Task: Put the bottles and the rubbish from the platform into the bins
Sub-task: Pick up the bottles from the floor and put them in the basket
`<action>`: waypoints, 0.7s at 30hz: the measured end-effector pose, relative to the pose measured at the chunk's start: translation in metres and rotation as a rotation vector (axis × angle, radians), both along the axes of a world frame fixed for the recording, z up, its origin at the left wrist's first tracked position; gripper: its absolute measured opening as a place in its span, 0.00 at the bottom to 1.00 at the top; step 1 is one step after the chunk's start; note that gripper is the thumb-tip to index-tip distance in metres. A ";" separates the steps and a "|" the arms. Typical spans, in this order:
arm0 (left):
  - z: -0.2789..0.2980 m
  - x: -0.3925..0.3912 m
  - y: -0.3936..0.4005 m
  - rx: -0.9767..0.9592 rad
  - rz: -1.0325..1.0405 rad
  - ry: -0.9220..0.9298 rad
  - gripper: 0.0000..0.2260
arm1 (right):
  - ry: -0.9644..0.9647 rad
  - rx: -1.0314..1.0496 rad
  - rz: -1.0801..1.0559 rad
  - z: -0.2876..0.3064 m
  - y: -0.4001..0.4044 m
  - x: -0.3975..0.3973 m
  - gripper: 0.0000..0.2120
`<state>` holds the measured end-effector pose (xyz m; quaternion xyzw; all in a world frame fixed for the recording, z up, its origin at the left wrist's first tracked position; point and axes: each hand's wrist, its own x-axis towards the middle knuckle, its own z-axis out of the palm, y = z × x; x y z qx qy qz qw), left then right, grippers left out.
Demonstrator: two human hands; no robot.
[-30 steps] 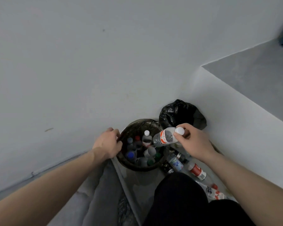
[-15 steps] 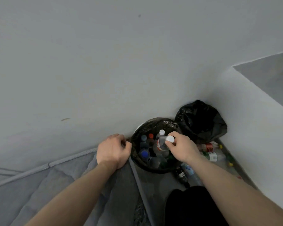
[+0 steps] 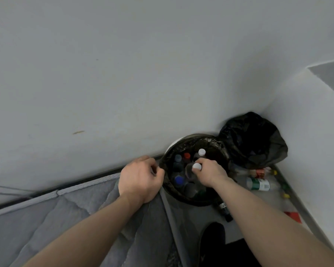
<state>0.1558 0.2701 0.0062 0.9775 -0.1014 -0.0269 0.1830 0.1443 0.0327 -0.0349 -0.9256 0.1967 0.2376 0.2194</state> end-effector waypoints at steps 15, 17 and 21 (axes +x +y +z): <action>0.001 -0.001 -0.002 -0.003 0.012 0.003 0.12 | 0.060 0.000 -0.079 -0.018 0.008 -0.006 0.25; 0.001 -0.001 -0.002 0.001 0.013 0.007 0.12 | 0.049 -0.001 -0.078 -0.016 0.009 -0.005 0.24; 0.002 -0.001 -0.002 0.010 0.022 0.017 0.12 | 0.097 0.003 -0.045 -0.016 0.012 -0.007 0.18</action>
